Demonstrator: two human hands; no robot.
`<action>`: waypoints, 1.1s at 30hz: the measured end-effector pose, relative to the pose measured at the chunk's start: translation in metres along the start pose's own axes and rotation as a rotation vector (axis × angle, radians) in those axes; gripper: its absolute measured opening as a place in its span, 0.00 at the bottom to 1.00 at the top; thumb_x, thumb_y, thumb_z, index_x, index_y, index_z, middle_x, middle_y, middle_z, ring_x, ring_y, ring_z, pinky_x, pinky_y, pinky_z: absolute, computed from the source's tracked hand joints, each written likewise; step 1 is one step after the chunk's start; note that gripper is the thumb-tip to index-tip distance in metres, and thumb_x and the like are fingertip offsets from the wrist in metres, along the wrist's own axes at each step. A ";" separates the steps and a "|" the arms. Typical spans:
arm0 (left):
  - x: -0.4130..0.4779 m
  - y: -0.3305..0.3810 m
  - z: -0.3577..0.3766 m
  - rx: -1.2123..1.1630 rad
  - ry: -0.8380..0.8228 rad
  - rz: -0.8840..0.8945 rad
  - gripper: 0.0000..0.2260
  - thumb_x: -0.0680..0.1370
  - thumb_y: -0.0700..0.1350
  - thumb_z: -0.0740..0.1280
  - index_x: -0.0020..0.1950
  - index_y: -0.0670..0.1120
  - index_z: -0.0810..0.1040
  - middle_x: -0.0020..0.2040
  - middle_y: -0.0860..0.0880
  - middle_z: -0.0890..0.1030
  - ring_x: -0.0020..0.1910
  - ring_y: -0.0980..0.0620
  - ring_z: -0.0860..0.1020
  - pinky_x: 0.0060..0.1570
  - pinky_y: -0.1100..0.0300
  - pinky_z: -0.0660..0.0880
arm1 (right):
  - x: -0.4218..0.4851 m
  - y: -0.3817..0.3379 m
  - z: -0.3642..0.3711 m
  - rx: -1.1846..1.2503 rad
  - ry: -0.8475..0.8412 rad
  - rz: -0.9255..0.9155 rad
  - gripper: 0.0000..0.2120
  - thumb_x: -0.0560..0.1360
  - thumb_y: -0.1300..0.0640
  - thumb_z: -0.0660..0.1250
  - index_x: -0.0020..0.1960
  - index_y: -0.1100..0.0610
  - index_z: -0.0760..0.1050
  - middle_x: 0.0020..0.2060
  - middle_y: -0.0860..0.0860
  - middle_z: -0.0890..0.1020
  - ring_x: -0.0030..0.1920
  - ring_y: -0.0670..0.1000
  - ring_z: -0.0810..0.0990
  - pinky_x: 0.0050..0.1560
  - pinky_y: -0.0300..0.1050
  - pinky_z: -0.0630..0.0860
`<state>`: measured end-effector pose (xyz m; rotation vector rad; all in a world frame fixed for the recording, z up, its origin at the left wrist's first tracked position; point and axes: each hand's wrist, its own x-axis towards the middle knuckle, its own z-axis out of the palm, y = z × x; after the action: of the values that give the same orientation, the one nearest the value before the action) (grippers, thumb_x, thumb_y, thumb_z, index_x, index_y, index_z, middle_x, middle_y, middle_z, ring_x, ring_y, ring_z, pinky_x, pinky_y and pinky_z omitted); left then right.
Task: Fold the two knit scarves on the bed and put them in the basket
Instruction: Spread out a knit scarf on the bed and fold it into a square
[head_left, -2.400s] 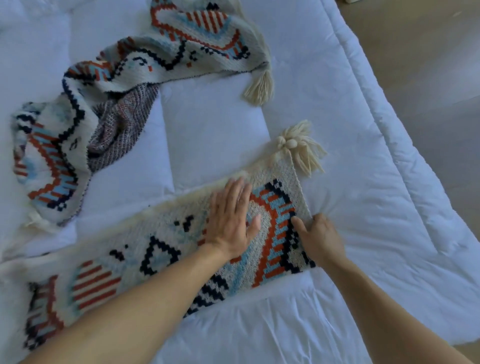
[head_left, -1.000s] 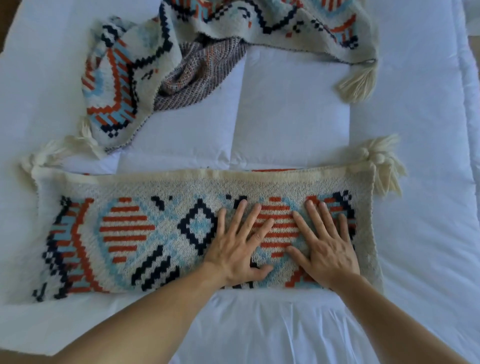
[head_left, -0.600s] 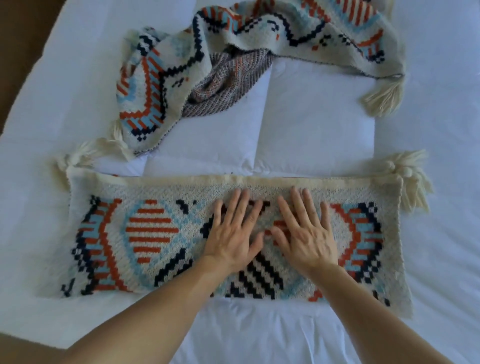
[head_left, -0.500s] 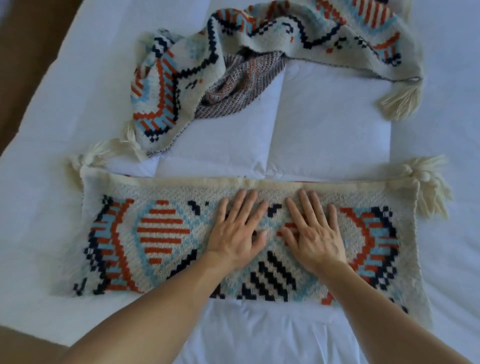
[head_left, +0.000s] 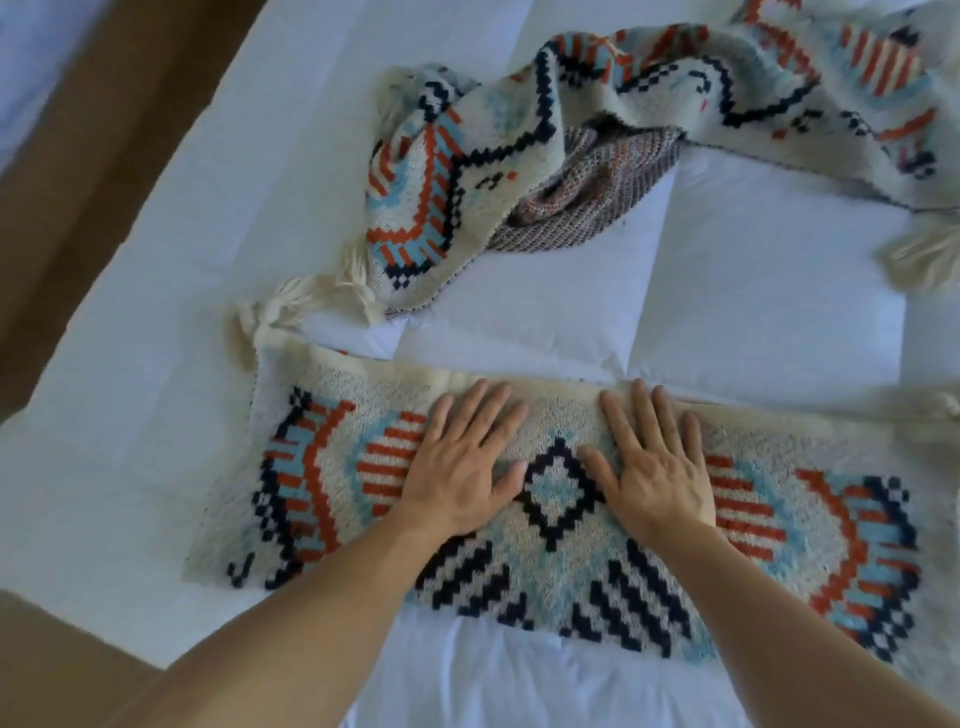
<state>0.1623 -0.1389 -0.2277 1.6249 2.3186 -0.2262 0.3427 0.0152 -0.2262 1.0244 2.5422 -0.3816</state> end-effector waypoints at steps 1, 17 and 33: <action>-0.002 -0.012 0.000 0.001 -0.002 -0.023 0.30 0.80 0.64 0.40 0.79 0.54 0.37 0.79 0.49 0.36 0.77 0.50 0.32 0.74 0.45 0.33 | 0.000 -0.001 0.000 -0.006 -0.010 0.011 0.34 0.75 0.28 0.30 0.74 0.43 0.24 0.74 0.50 0.26 0.74 0.52 0.25 0.76 0.57 0.33; -0.041 -0.151 -0.009 -0.019 0.073 -0.205 0.29 0.80 0.62 0.37 0.79 0.53 0.38 0.80 0.48 0.39 0.78 0.48 0.36 0.75 0.41 0.38 | 0.015 -0.122 -0.001 -0.019 0.040 -0.223 0.34 0.75 0.30 0.29 0.77 0.45 0.30 0.77 0.50 0.31 0.76 0.52 0.29 0.76 0.60 0.35; -0.101 -0.191 -0.012 -0.545 0.191 -0.820 0.19 0.79 0.63 0.58 0.43 0.47 0.70 0.34 0.52 0.74 0.29 0.55 0.71 0.29 0.60 0.68 | 0.087 -0.240 -0.063 0.170 0.045 -0.332 0.17 0.79 0.44 0.61 0.63 0.53 0.75 0.50 0.51 0.78 0.52 0.53 0.75 0.57 0.50 0.72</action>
<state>0.0132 -0.2912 -0.1910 0.4164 2.7328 0.3812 0.0999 -0.0763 -0.1813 0.6669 2.7619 -0.6818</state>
